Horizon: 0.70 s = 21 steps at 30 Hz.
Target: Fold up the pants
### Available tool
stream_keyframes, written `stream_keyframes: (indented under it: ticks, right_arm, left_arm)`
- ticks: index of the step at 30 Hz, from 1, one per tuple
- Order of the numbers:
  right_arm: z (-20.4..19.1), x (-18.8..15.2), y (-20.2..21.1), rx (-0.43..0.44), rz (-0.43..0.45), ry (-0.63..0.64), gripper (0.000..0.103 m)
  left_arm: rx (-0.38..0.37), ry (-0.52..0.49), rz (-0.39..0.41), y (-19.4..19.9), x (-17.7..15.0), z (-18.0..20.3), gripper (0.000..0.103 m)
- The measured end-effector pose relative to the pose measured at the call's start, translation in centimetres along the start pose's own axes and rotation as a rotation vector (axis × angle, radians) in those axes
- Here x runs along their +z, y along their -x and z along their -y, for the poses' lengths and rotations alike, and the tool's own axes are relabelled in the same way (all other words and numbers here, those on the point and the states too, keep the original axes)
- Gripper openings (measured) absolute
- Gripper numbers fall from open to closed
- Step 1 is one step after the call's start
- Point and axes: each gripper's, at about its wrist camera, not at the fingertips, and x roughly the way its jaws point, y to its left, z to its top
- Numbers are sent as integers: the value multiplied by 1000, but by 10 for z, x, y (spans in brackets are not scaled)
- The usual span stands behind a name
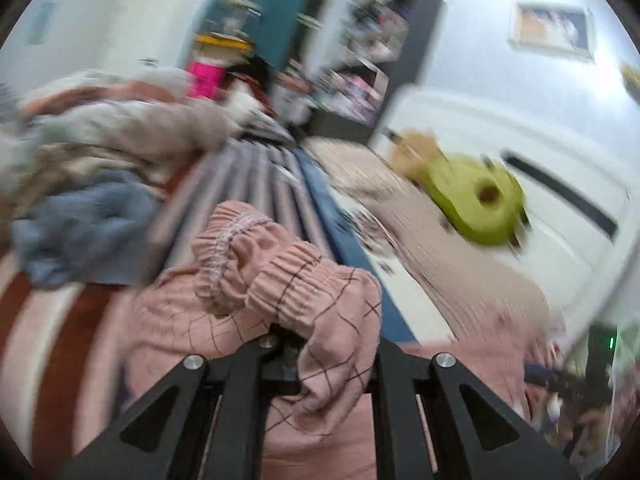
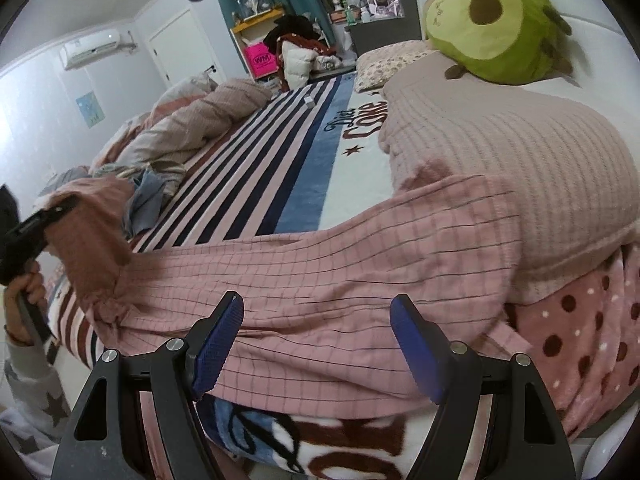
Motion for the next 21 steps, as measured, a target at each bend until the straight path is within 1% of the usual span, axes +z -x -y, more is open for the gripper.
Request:
stream_keyframes:
  ticks: [2, 3, 6, 8, 9, 10, 11, 12, 13, 14, 16, 18, 19, 21]
  right_arm:
    - [10, -4, 4, 0, 4, -15, 72]
    - [14, -5, 5, 1, 6, -24, 72]
    - [24, -9, 9, 4, 9, -45, 72]
    - [29, -11, 9, 2, 7, -52, 72]
    - [30, -12, 8, 1, 5, -54, 72]
    - [30, -12, 7, 3, 0, -55, 72]
    - [29, -13, 6, 6, -4, -55, 72]
    - [28, -13, 4, 10, -8, -53, 72]
    - [25, -12, 2, 16, -12, -48, 72]
    - [20, -11, 0, 24, -17, -38, 72]
    - [8, -7, -6, 41, -25, -14, 73]
    - [-10, -2, -13, 70, -31, 17, 75]
    - [-18, 0, -17, 84, -32, 28, 78]
    - [-40, 5, -28, 123, -36, 61, 81]
  left_arm:
    - [-44, -43, -73, -28, -10, 23, 7]
    - [-61, -62, -122, -45, -17, 35, 7]
    - [-90, -116, -268, -86, -41, 57, 7]
    - [-105, -135, -328, -98, -53, 66, 8]
    - [-106, -154, -371, -104, -58, 70, 8]
    - [-108, -163, -398, -106, -60, 72, 12]
    - [-116, -161, -402, -103, -62, 75, 22]
    - [-139, -154, -404, -100, -61, 75, 32]
    - [-159, -148, -396, -95, -58, 75, 52]
    - [-178, -148, -379, -86, -57, 75, 62]
    - [-207, -155, -347, -62, -55, 71, 62]
    - [-209, -141, -310, -37, -52, 60, 62]
    - [-205, -132, -294, -27, -50, 53, 62]
    - [-153, -110, -244, -4, -49, 30, 63]
